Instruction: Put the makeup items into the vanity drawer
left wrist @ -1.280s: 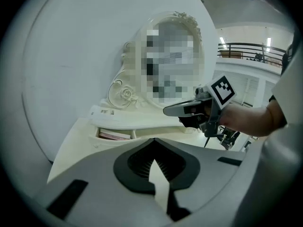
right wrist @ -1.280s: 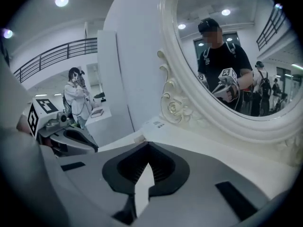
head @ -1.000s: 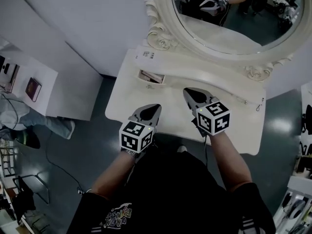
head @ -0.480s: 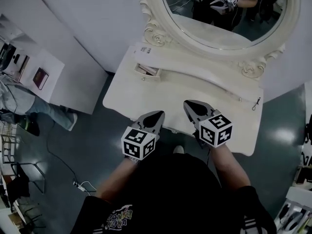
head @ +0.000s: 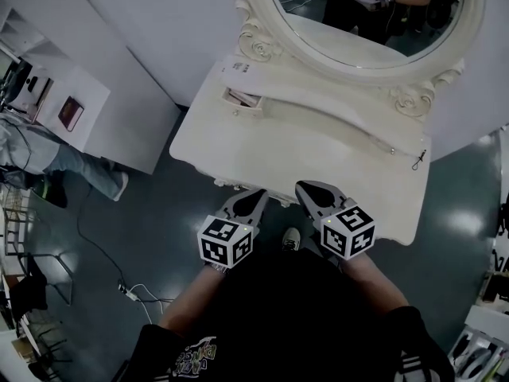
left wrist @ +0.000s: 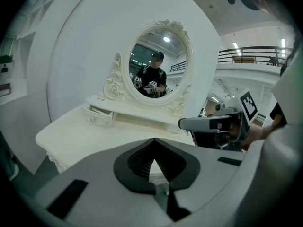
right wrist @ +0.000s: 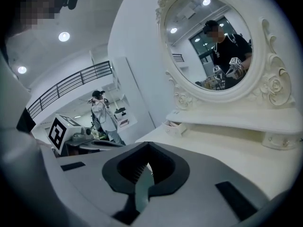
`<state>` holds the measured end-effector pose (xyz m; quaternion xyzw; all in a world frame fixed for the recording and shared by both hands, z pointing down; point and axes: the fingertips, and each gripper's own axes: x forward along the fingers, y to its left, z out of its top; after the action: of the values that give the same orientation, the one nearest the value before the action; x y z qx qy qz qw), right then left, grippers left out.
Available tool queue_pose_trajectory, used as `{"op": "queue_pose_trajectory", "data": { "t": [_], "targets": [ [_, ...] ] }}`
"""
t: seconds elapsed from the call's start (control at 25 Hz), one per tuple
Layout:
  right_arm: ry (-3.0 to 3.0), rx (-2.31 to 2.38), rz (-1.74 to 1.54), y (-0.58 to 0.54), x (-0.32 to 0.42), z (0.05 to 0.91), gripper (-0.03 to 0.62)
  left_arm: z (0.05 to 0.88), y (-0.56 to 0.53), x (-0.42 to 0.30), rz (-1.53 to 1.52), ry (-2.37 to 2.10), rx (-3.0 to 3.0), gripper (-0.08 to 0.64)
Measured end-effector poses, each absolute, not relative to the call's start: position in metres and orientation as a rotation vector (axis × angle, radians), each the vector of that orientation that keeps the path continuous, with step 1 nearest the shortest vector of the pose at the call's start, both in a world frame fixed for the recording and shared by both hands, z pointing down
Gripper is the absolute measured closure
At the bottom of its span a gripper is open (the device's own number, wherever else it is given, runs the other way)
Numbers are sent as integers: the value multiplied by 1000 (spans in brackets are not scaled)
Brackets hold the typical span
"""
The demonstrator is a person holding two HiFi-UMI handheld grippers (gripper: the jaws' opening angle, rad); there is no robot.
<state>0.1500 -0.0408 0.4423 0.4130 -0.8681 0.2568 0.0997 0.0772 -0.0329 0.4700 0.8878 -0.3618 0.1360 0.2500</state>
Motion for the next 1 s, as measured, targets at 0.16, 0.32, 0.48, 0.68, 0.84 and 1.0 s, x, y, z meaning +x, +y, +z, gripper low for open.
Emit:
{"op": "queue_pose_trajectory", "data": {
  "t": [0.16, 0.32, 0.48, 0.68, 0.84, 1.0],
  "targets": [
    [-2559, 1230, 769, -26, 124, 445, 563, 469, -25, 58, 376, -951, 2440, 560],
    [-2548, 1279, 796, -17, 91, 443, 563, 464, -22, 29, 385, -907, 2464, 560],
    [-2518, 1316, 792, -4, 60, 443, 563, 462, -11, 3, 393, -848, 2487, 560],
    [-2491, 1339, 811, 9, 28, 451, 563, 467, 1, -25, 404, -808, 2500, 560],
    [-2476, 1352, 806, 20, 13, 456, 563, 474, 10, -38, 410, -791, 2509, 560],
    [-2463, 1369, 809, 33, 1, 460, 563, 475, 18, -48, 410, -772, 2521, 560]
  ]
}}
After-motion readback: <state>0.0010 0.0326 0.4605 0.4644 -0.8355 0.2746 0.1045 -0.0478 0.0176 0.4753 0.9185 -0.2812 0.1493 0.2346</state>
